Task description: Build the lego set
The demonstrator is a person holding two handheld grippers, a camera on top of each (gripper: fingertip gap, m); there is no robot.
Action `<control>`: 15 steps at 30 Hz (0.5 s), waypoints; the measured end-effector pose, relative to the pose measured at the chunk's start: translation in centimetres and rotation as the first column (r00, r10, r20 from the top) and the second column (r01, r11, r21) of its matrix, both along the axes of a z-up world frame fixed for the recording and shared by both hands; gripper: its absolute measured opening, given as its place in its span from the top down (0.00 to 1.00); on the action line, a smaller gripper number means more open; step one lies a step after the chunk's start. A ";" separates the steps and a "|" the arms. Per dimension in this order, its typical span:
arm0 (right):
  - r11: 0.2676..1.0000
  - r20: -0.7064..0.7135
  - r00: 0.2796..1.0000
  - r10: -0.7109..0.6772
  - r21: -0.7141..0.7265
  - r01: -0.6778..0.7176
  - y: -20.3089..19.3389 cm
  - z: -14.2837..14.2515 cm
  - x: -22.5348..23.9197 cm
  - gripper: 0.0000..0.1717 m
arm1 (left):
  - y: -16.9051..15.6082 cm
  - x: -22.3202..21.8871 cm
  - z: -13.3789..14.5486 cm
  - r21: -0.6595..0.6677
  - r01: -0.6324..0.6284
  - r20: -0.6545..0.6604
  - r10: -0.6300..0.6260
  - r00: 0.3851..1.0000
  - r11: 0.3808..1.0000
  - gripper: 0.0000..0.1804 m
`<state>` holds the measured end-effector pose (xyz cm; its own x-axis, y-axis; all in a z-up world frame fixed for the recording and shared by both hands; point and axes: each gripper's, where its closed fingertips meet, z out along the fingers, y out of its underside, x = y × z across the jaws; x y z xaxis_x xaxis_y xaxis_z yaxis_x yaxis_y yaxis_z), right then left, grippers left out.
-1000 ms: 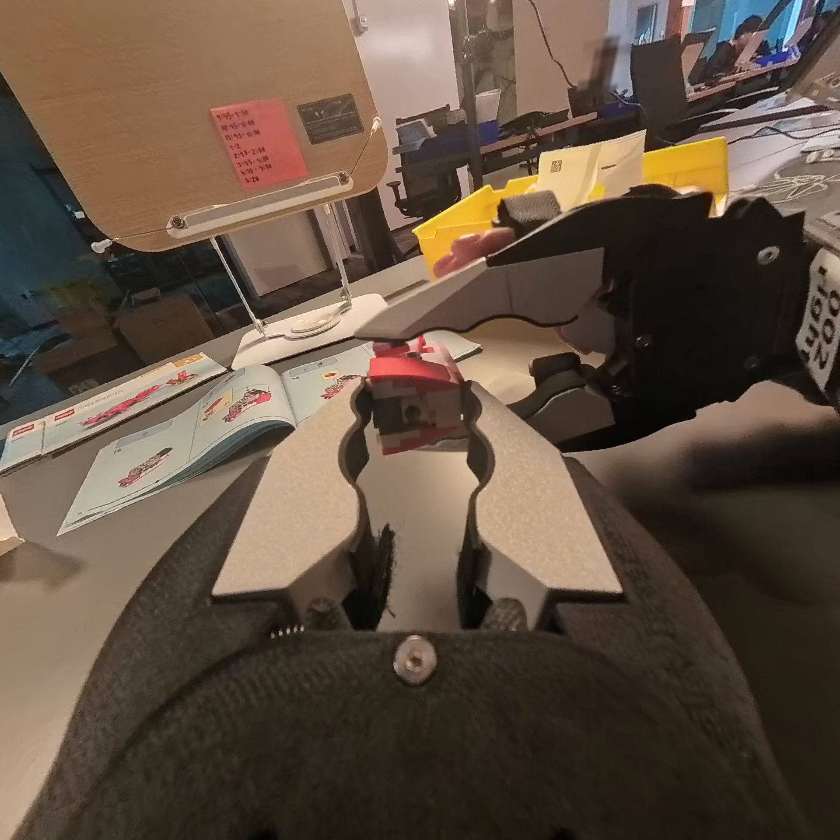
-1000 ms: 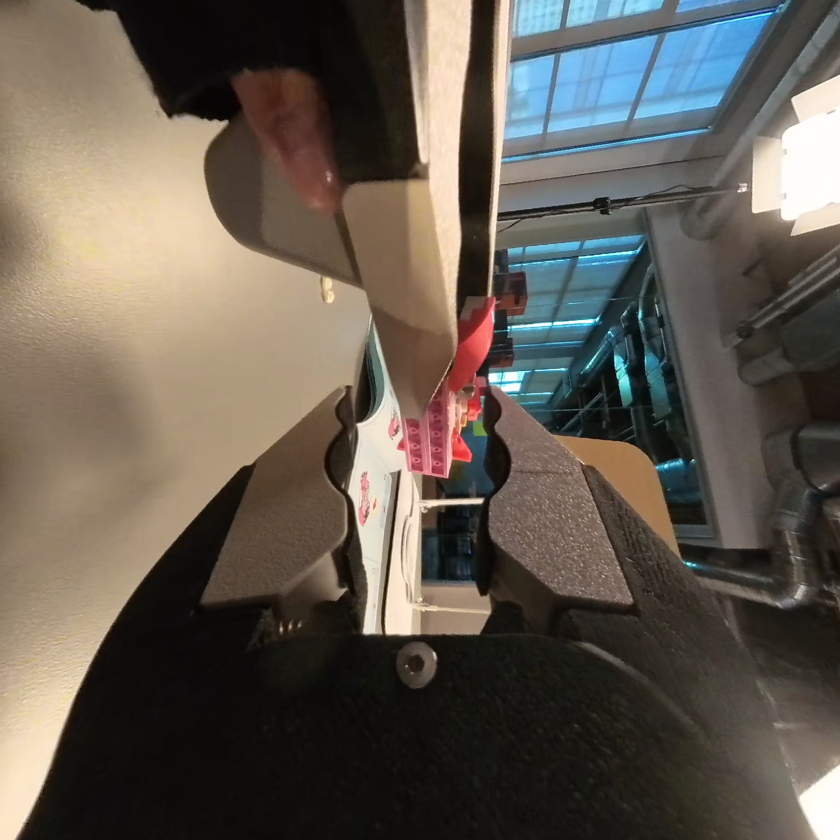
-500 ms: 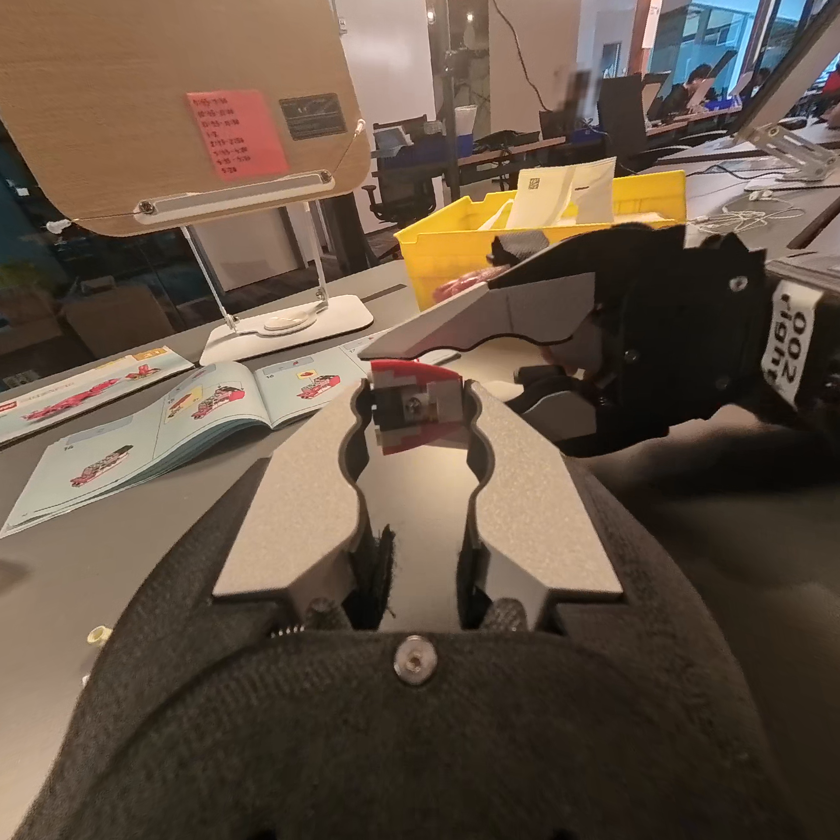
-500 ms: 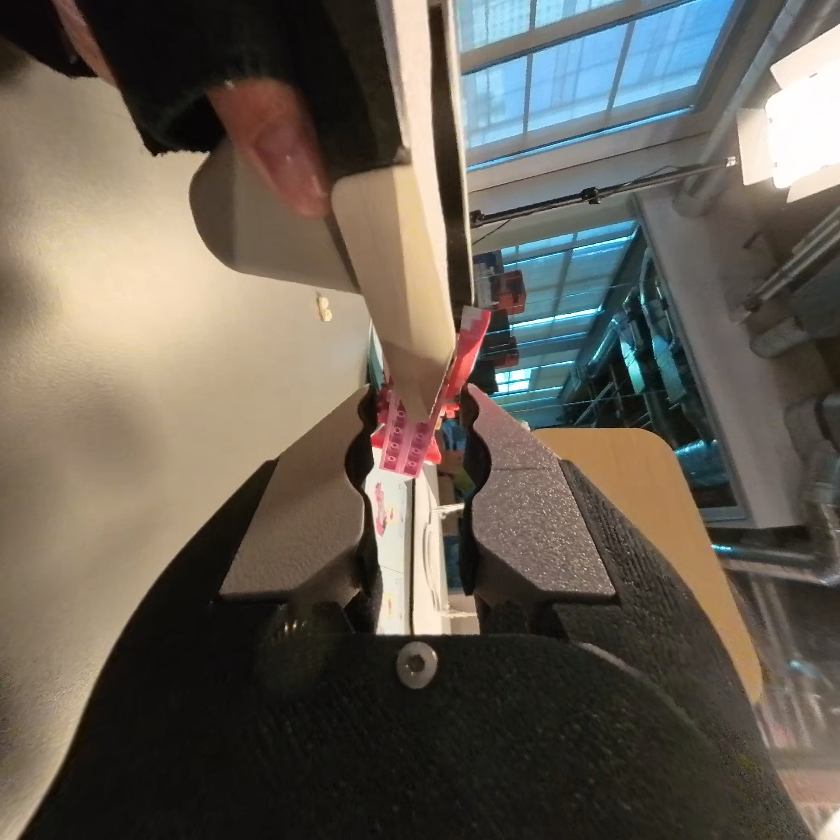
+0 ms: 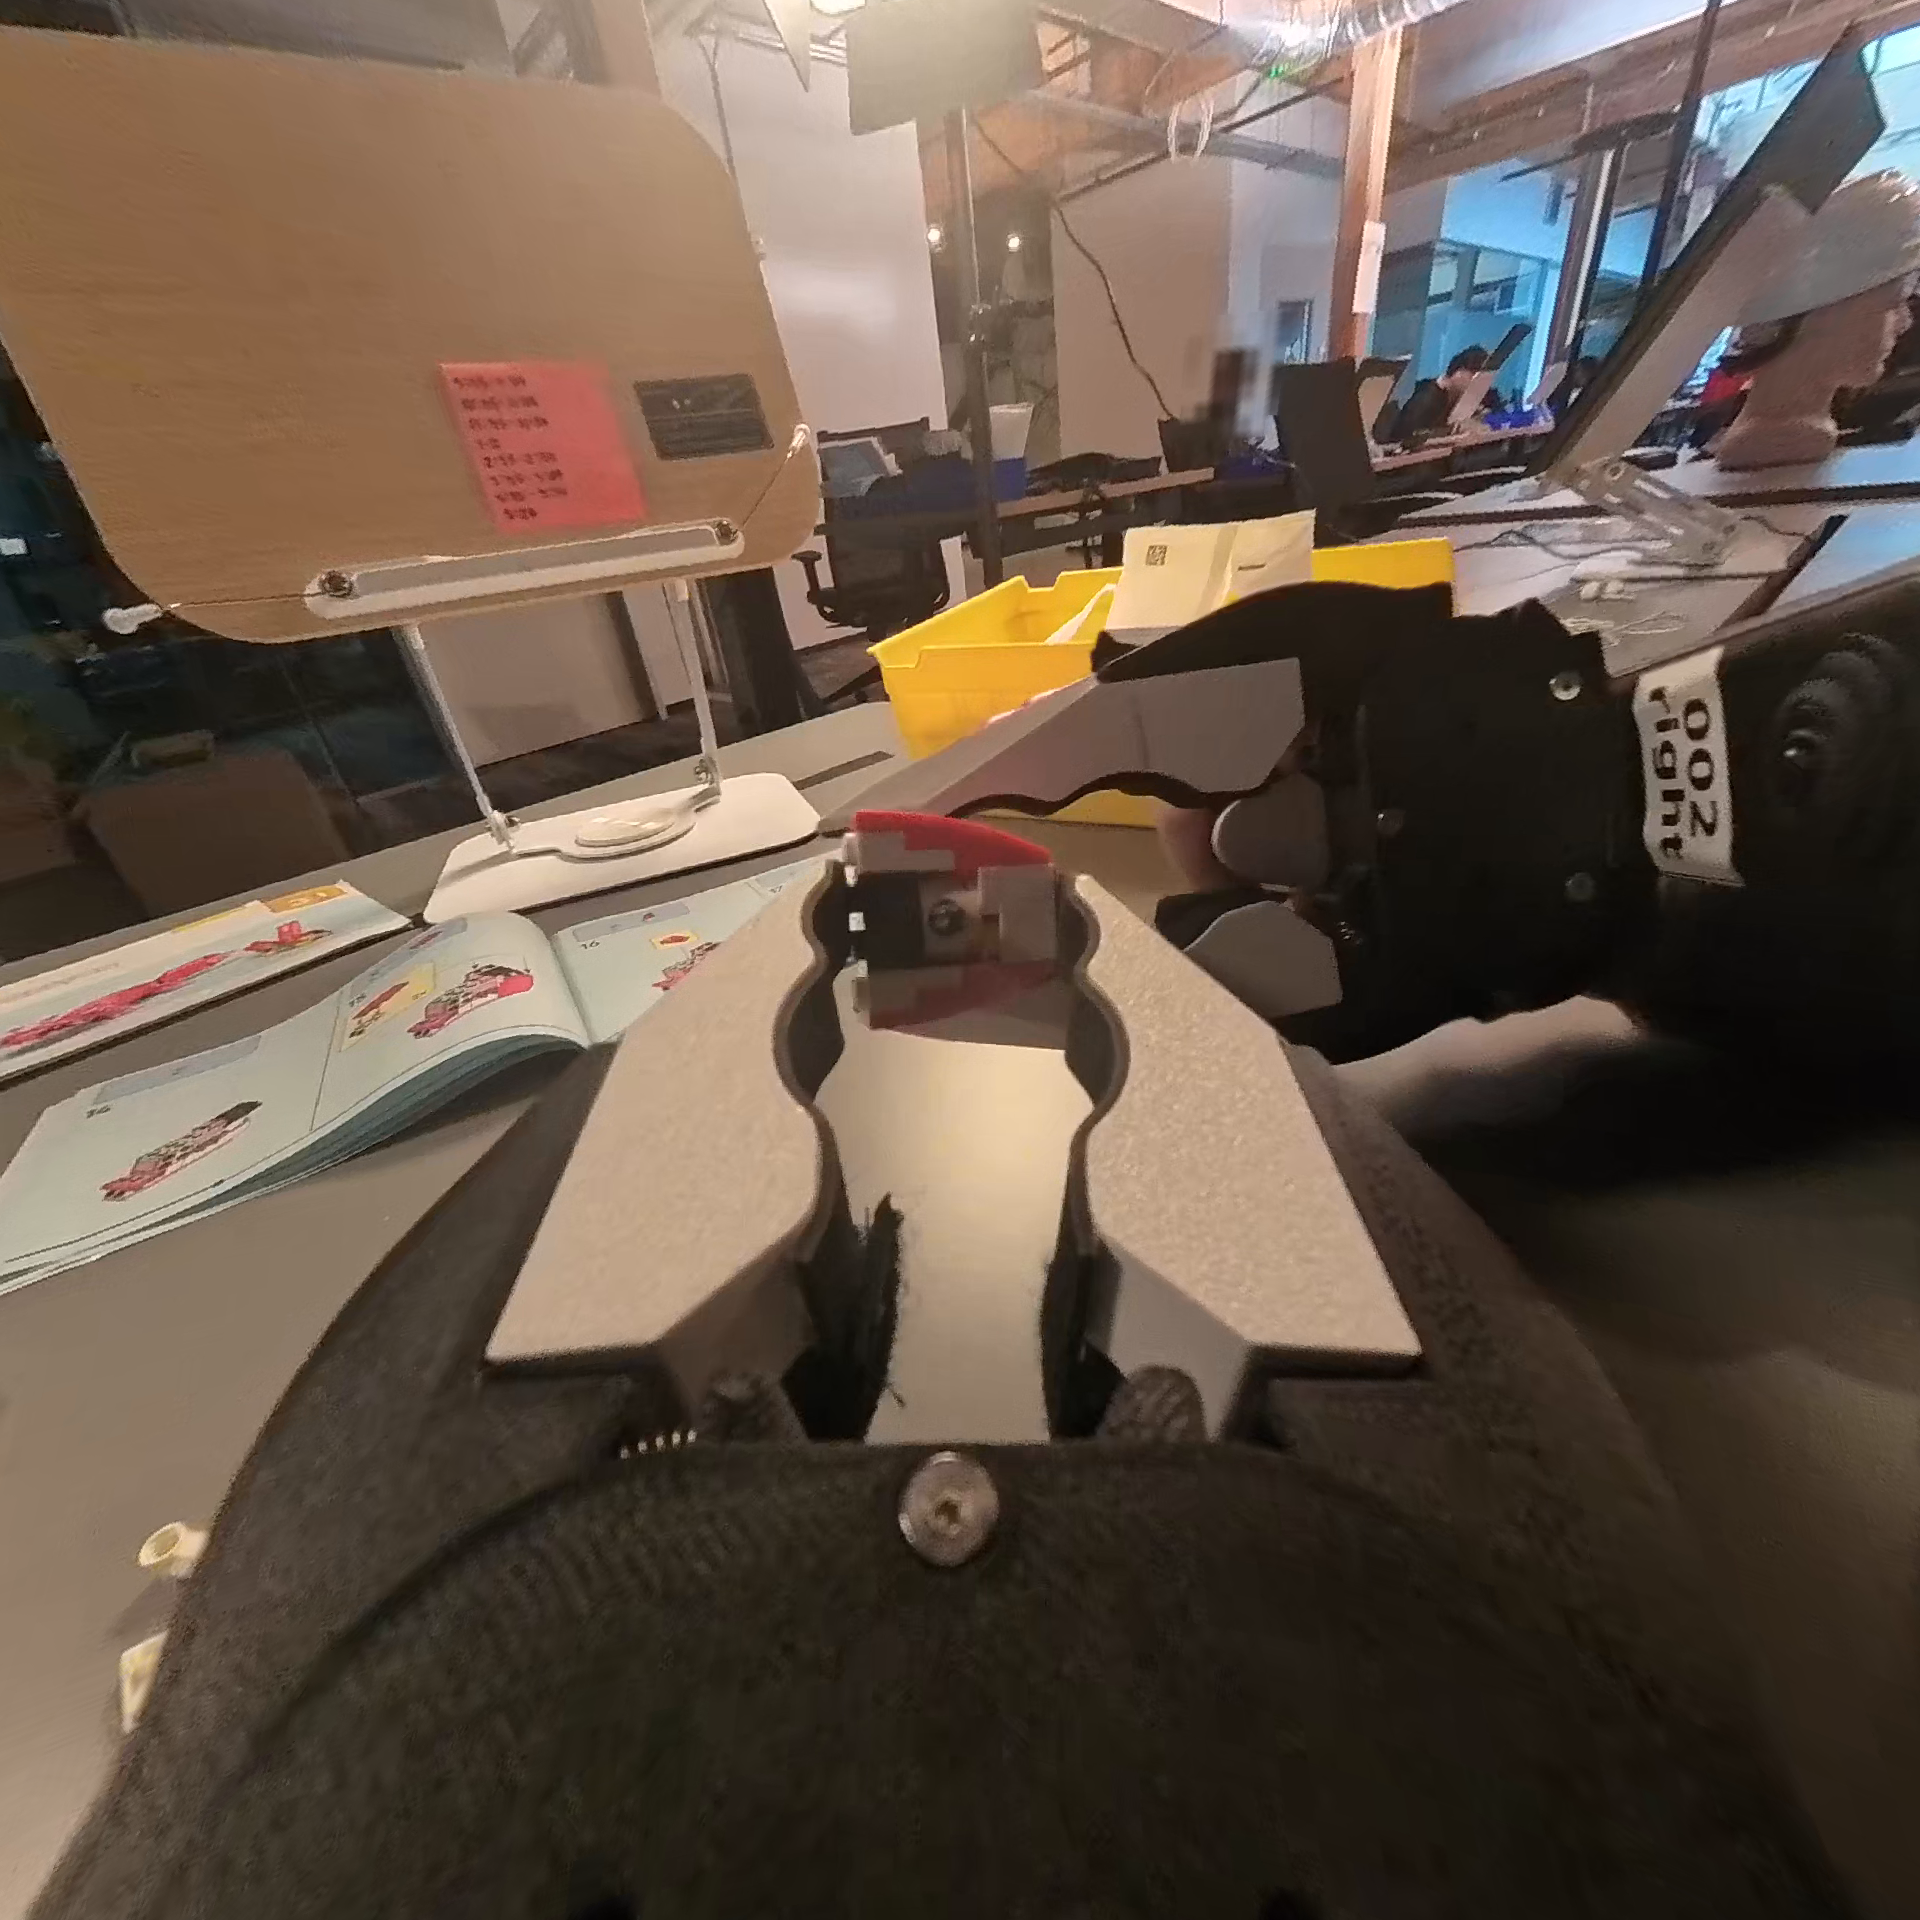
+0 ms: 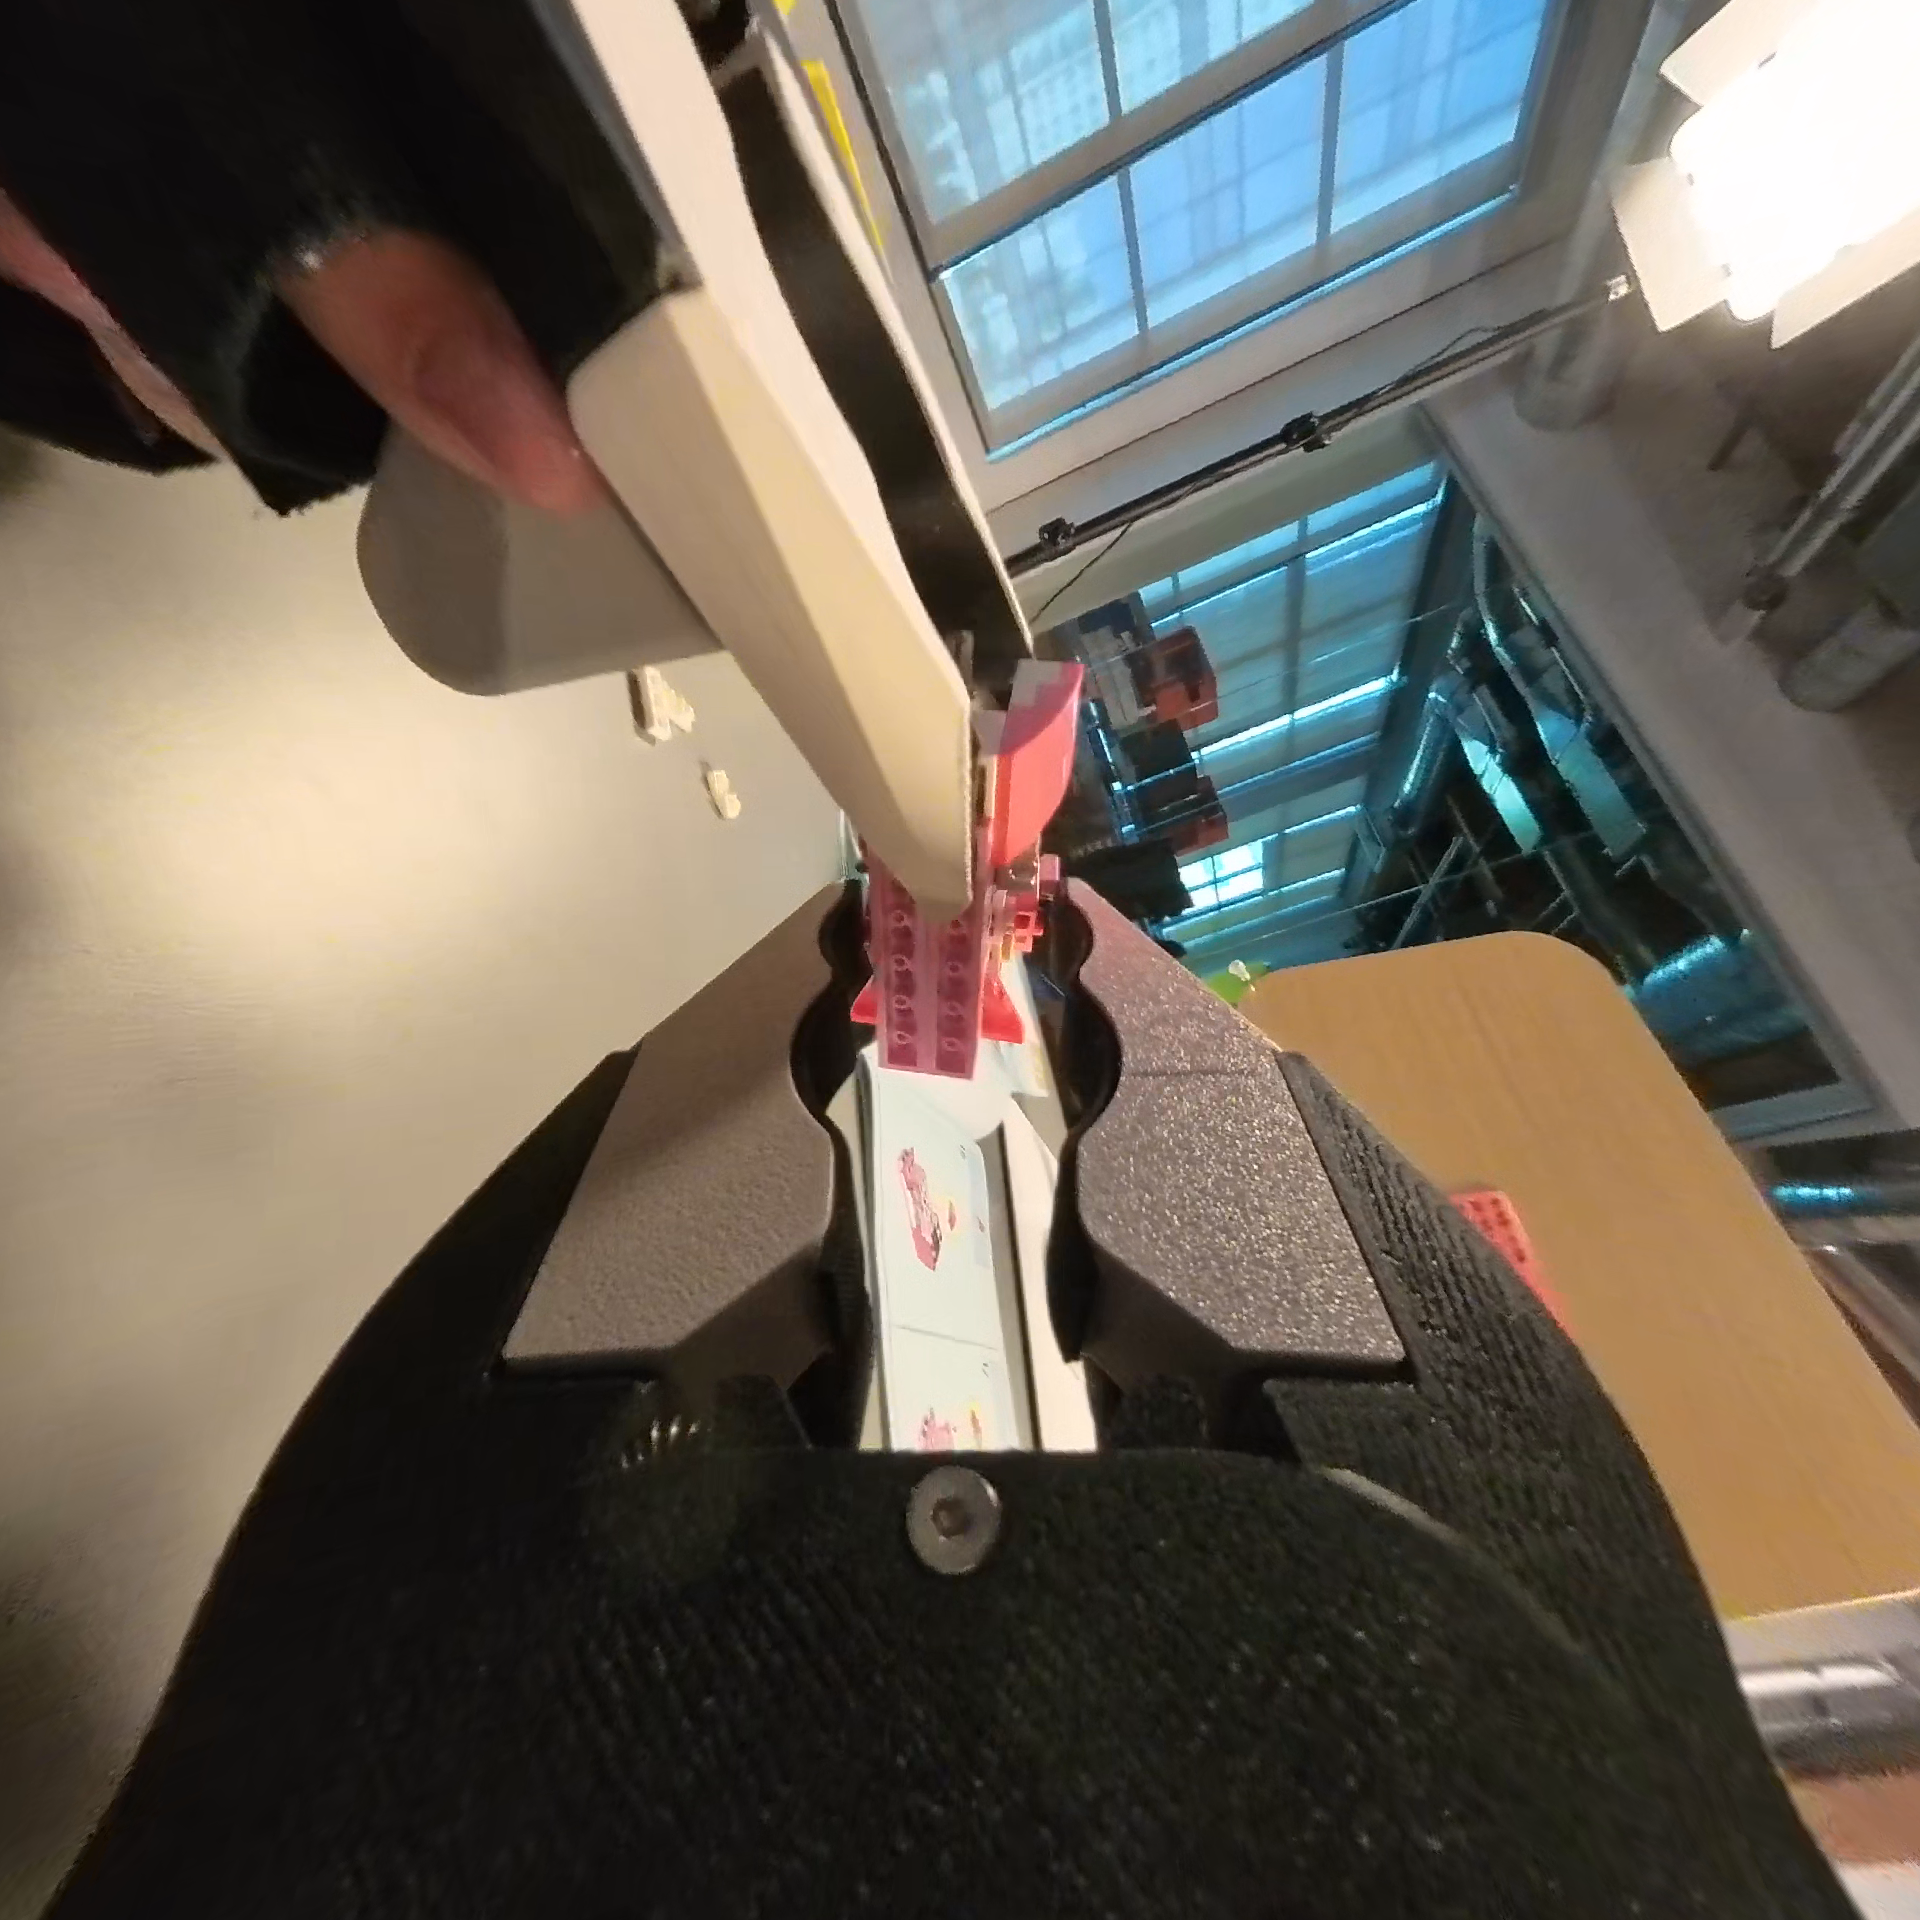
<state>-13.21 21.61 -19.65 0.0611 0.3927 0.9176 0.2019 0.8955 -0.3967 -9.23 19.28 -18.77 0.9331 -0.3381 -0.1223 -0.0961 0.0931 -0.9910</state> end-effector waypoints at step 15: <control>0.994 0.059 0.998 -0.005 0.112 -0.002 -0.8 -0.8 0.4 0.81 | 0.8 0.2 -1.4 -0.097 0.011 0.030 -0.008 1.000 0.995 0.69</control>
